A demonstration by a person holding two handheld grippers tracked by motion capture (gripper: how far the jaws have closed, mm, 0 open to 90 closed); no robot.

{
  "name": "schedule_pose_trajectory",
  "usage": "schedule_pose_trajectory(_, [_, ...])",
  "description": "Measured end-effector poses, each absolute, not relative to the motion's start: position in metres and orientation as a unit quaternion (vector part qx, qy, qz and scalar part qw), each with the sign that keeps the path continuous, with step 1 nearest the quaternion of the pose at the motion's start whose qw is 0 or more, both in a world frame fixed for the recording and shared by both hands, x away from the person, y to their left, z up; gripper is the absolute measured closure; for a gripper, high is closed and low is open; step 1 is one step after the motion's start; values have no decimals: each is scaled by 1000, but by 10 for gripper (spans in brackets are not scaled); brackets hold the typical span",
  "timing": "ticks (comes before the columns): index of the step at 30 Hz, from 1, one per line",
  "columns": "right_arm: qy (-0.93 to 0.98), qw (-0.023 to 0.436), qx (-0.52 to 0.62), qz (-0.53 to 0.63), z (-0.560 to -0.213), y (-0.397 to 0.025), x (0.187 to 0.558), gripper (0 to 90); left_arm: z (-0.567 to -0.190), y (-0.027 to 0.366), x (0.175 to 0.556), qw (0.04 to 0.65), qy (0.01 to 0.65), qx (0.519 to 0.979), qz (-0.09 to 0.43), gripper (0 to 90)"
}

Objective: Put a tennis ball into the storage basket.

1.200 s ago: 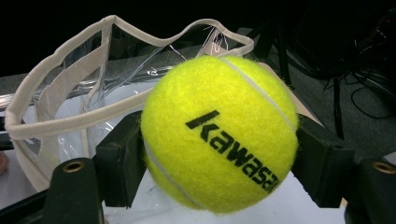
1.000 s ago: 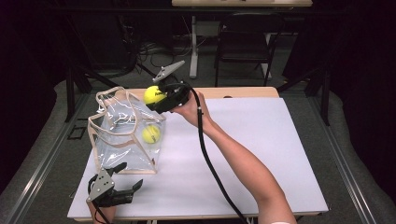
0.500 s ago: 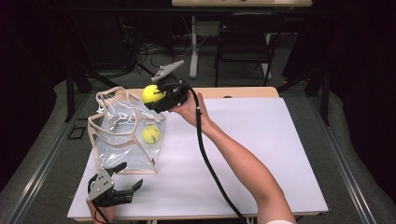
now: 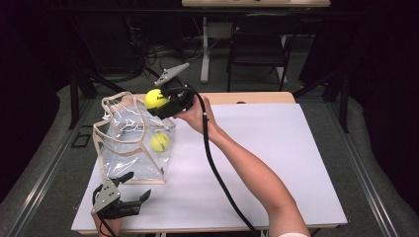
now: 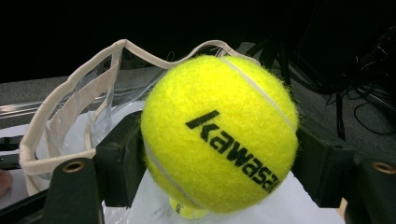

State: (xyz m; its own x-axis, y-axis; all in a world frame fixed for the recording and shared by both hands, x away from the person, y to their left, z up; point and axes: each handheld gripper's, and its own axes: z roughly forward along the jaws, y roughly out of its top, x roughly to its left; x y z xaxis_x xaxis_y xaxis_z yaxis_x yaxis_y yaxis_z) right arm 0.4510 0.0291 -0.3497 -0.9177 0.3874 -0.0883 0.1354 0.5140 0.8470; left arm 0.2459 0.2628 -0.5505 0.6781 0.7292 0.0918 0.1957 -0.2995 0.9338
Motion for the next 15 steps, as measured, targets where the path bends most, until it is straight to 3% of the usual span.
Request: schedule_pose_trajectory(15, [855,134,153,477,-350,30,452,263,-550,263,246,509,302,762,262,160])
